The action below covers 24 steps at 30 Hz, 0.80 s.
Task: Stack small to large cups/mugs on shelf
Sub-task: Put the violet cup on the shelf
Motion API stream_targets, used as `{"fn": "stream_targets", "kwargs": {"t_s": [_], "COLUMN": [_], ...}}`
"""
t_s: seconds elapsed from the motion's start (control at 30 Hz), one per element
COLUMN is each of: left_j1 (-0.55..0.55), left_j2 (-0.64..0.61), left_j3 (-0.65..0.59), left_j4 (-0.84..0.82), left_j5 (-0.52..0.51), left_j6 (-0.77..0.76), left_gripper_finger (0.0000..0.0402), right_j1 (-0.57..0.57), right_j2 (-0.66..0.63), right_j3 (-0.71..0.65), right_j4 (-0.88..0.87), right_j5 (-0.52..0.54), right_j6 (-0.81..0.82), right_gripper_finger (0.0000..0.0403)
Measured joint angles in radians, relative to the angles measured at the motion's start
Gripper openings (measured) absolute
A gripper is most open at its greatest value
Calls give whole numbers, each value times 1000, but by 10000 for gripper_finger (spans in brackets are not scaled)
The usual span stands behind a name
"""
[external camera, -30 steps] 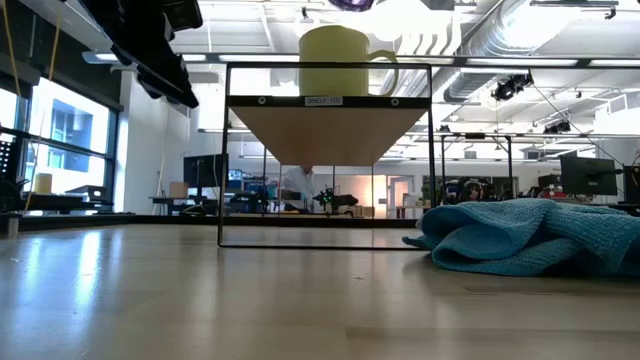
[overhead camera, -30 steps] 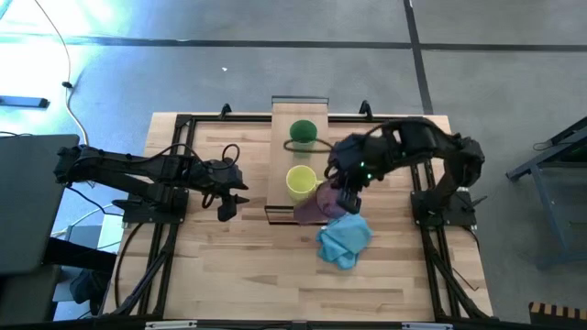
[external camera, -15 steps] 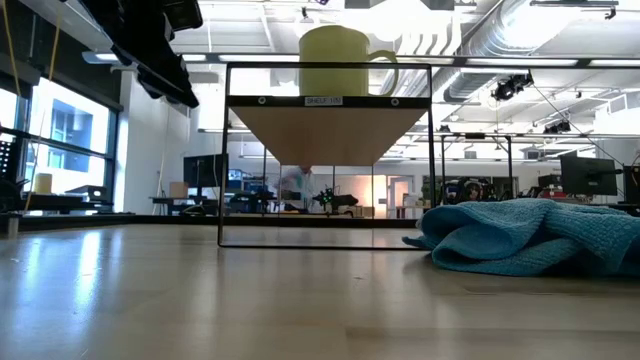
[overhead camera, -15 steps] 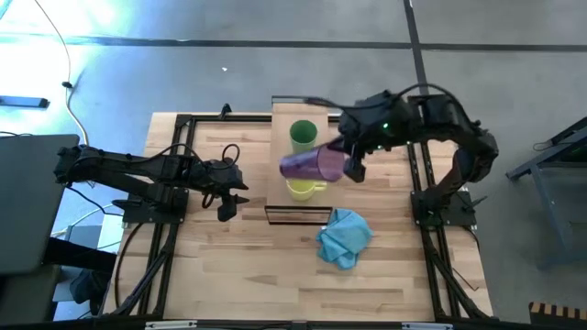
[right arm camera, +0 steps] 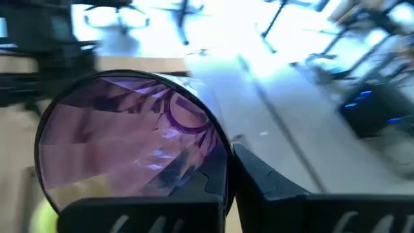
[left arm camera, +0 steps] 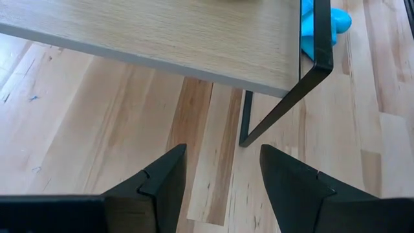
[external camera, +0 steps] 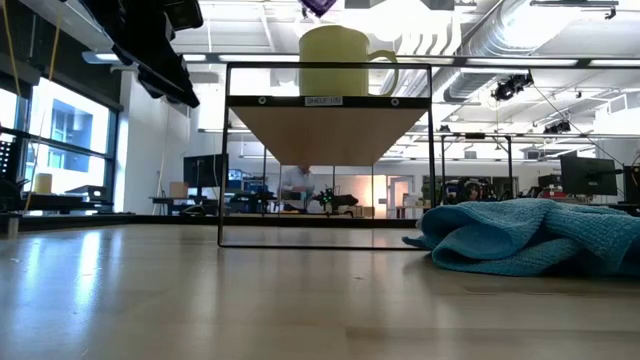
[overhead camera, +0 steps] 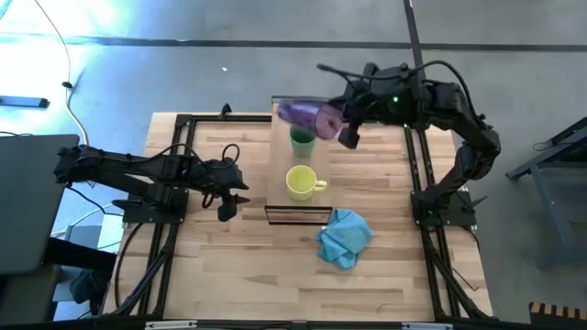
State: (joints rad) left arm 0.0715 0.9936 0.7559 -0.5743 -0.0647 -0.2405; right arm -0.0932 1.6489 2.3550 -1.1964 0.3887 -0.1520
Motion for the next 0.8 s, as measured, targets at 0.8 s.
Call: {"fn": "stream_targets", "kwargs": {"t_s": [0.8], "left_j1": [0], "left_j2": [0], "left_j3": [0], "left_j4": [0], "left_j5": [0], "left_j6": [1], "left_gripper_finger": [184], "right_j1": [-323], "right_j2": [1], "right_j3": [0], "right_j4": [88], "right_j5": [142], "right_j6": [-270], "right_gripper_finger": [0]}}
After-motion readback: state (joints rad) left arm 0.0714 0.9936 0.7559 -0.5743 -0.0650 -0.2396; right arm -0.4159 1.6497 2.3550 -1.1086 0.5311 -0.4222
